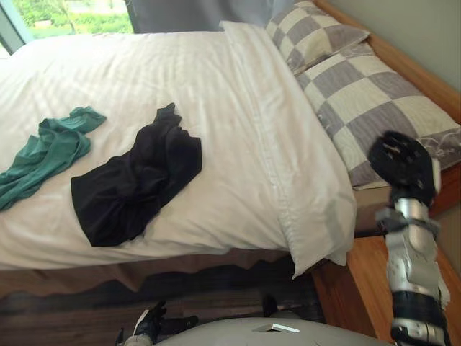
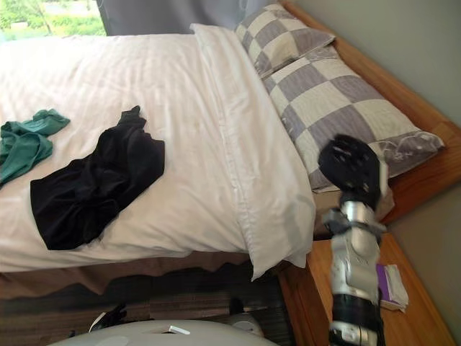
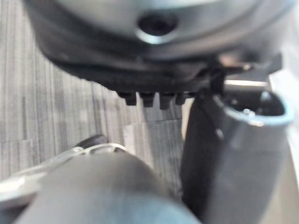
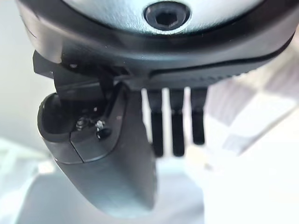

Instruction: Tidy up the quilt and then pick up the clothes from the bed and put them into the laundry hamper

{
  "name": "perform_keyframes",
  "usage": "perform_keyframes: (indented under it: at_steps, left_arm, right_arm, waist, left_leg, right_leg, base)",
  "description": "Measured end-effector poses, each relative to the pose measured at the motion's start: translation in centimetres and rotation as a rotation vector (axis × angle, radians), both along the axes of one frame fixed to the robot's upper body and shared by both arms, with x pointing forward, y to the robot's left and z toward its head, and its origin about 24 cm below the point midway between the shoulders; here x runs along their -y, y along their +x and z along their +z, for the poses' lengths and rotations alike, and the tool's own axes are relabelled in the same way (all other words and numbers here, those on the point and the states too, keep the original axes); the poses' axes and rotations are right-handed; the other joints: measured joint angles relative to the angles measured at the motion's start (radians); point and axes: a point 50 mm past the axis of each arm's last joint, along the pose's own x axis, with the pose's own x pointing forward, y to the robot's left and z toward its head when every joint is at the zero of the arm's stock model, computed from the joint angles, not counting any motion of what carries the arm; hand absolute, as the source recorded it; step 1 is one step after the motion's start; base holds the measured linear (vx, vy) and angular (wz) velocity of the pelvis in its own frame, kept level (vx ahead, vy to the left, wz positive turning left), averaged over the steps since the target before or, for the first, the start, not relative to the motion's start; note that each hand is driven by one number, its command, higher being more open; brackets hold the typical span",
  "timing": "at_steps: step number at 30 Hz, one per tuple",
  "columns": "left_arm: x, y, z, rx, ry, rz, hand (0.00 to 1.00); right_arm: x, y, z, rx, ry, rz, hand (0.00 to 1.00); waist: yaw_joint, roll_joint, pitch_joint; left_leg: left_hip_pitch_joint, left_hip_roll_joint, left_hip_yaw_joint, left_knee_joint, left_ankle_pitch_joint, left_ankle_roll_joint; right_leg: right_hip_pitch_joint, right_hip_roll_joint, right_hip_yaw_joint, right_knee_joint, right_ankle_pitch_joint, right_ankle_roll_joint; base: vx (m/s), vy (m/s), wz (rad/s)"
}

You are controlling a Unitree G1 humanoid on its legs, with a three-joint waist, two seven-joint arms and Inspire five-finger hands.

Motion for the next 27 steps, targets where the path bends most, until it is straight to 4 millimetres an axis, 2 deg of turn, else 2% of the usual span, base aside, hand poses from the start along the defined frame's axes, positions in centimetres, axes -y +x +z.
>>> perform_keyframes:
  at_steps: [4,6,7,10,11,12,15,17,19,24,26,27]
  left_arm:
    - [0.0,2.1,0.4,0.047,-0.01,-0.003,1.0]
    - [0.1,3.5,0.6,0.087,-0.024,0.002,1.0]
    - [0.4,4.6,0.9,0.118,-0.03,-0.011,1.0]
    - [0.8,7.4,1.8,0.216,-0.047,-0.024,1.0]
    - [1.1,8.6,2.2,0.251,-0.05,-0.036,1.0]
    - [1.3,9.2,2.4,0.268,-0.054,-0.04,1.0]
    - [2.7,11.2,3.0,0.329,-0.081,-0.054,1.0]
    - [3.5,12.0,3.3,0.355,-0.094,-0.048,1.0]
    - [3.7,12.2,3.4,0.363,-0.09,-0.049,1.0]
    - [4.5,12.8,3.6,0.383,-0.096,-0.079,1.0]
    - [4.8,12.9,3.6,0.396,-0.105,-0.076,1.0]
    - [5.1,12.9,3.6,0.402,-0.116,-0.061,1.0]
  right_arm:
    - [-2.6,3.9,4.6,0.156,0.031,0.118,0.0]
    - [-3.5,5.3,7.2,0.23,0.026,0.125,0.0]
    - [-3.8,5.9,9.1,0.285,0.021,0.123,0.0]
    - [-4.4,6.7,13.0,0.399,0.038,0.094,0.0]
    - [-4.5,7.0,13.7,0.417,0.054,0.074,0.0]
    - [-4.5,7.2,13.9,0.419,0.063,0.064,0.0]
    - [-4.4,8.2,12.6,0.342,0.098,0.0,0.0]
    - [-3.9,8.4,10.8,0.289,0.107,-0.049,0.0]
    - [-4.1,7.6,11.2,0.358,0.083,-0.049,0.0]
    - [-5.0,6.7,7.8,0.325,0.042,-0.064,0.0]
    - [-5.4,5.9,6.1,0.302,0.048,-0.044,0.0]
    - [-5.6,4.9,4.1,0.269,0.049,-0.022,0.0]
  waist:
    - [0.022,0.002,0.067]
    - [0.038,0.016,0.115]
    - [0.037,0.028,0.154]
    - [0.039,0.063,0.276]
    - [0.039,0.074,0.318]
    - [0.042,0.081,0.336]
    - [0.049,0.122,0.388]
    - [0.057,0.148,0.407]
    - [0.058,0.158,0.415]
    - [0.052,0.155,0.413]
    - [0.049,0.147,0.413]
    - [0.044,0.128,0.409]
  left_leg:
    - [-0.048,-0.005,-0.047,0.002,0.019,0.006]
    - [-0.086,-0.012,-0.057,0.016,0.022,0.009]
    - [-0.125,-0.016,-0.072,0.035,0.023,0.012]
    - [-0.209,-0.025,-0.092,0.074,0.028,0.022]
    - [-0.239,-0.033,-0.098,0.086,0.03,0.026]
    - [-0.252,-0.036,-0.098,0.092,0.031,0.027]
    - [-0.318,-0.055,-0.093,0.095,0.041,0.042]
    - [-0.348,-0.068,-0.079,0.088,0.046,0.05]
    - [-0.355,-0.072,-0.067,0.088,0.047,0.051]
    - [-0.334,-0.071,-0.059,0.088,0.049,0.053]
    - [-0.316,-0.069,-0.043,0.088,0.049,0.053]
    - [-0.295,-0.065,-0.023,0.088,0.049,0.052]
  right_leg:
    - [-0.023,-0.011,-0.037,0.003,0.003,0.001]
    - [-0.054,-0.02,-0.042,0.014,0.007,0.002]
    - [-0.085,-0.028,-0.05,0.034,0.007,0.002]
    - [-0.16,-0.042,-0.053,0.073,0.019,0.003]
    - [-0.184,-0.051,-0.053,0.077,0.02,0.004]
    - [-0.197,-0.055,-0.052,0.08,0.02,0.004]
    - [-0.278,-0.072,-0.045,0.107,0.022,0.007]
    - [-0.33,-0.081,-0.029,0.124,0.021,0.008]
    - [-0.353,-0.085,-0.022,0.139,0.021,0.009]
    - [-0.359,-0.084,-0.026,0.182,0.008,0.009]
    - [-0.347,-0.083,-0.026,0.185,0.004,0.01]
    - [-0.336,-0.084,-0.025,0.191,-0.007,0.011]
  base:
    - [-0.03,-0.036,0.35]
    - [-0.06,0.003,0.21]
    - [-0.07,0.024,0.27]
    - [-0.09,0.043,0.24]
    - [-0.1,0.054,0.16]
    - [-0.08,0.043,0.12]
    - [-0.05,0.043,0.01]
    - [0.0,0.041,-0.12]
    - [0.02,0.029,-0.22]
    - [0.01,0.005,-0.06]
    - [0.0,-0.009,-0.16]
    - [-0.01,-0.021,-0.18]
